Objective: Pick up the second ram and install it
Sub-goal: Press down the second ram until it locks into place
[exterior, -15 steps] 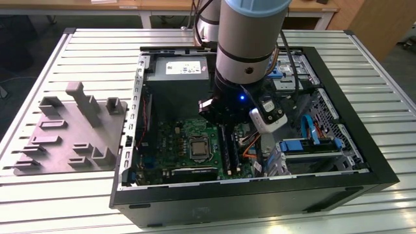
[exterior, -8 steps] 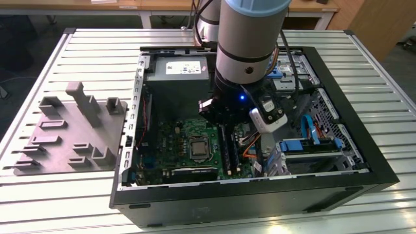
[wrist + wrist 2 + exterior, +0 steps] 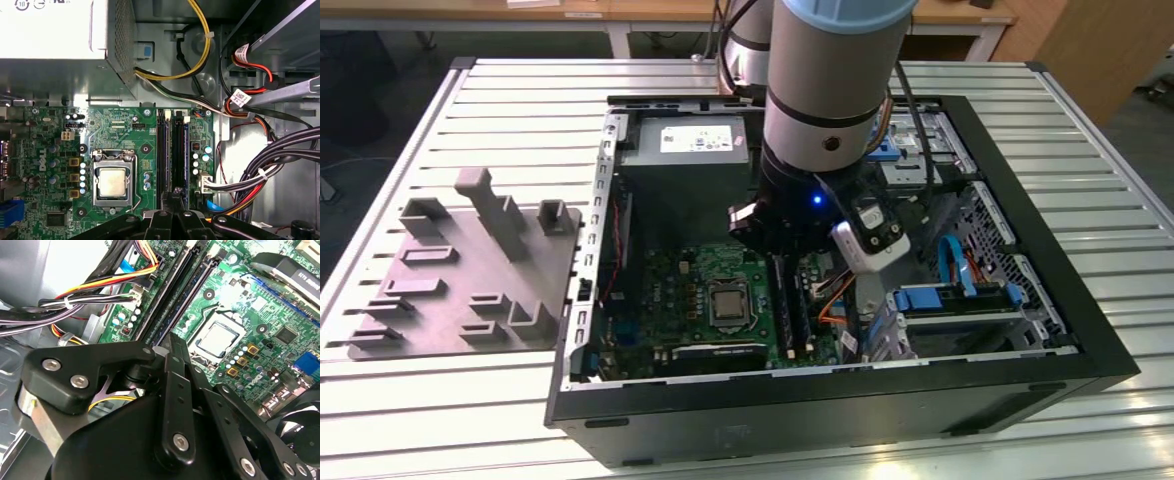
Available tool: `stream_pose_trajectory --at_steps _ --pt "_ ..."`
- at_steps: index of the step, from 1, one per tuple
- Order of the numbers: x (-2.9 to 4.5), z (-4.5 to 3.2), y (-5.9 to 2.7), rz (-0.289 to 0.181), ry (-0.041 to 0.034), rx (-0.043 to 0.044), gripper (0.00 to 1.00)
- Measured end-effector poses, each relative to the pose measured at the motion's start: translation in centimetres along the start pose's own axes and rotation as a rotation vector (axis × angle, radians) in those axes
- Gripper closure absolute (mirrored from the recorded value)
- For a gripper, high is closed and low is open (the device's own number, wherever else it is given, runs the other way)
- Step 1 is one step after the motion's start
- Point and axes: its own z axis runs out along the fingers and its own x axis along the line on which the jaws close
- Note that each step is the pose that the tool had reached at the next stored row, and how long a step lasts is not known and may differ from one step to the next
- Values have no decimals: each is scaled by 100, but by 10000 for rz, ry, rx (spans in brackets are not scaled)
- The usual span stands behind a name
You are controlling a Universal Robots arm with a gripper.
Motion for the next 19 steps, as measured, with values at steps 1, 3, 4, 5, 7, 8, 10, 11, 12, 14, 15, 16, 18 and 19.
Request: stream_pose_trajectory --at_steps 1,3,4,5,7,8,10,11,12,14,15,16,18,19 --pt "0 0 0 0 0 1 90" --pt "0 -1 0 0 0 4 90" --pt "0 -1 0 0 -1 5 90" --pt "0 -3 4 1 1 8 90" --pt "1 2 19 1 0 6 90" --pt "1 6 31 1 0 4 90" --pt "1 13 48 1 -5 -57 90" --pt "1 18 58 1 -7 -99 90" --pt "1 22 68 2 -10 -138 90" --pt "2 30 90 5 -14 -213 90" --pt "2 36 102 5 -15 -242 90" --pt "2 42 117 5 -15 -262 90" --pt "3 55 147 5 -15 -285 90" --pt "3 61 161 5 -15 -289 90"
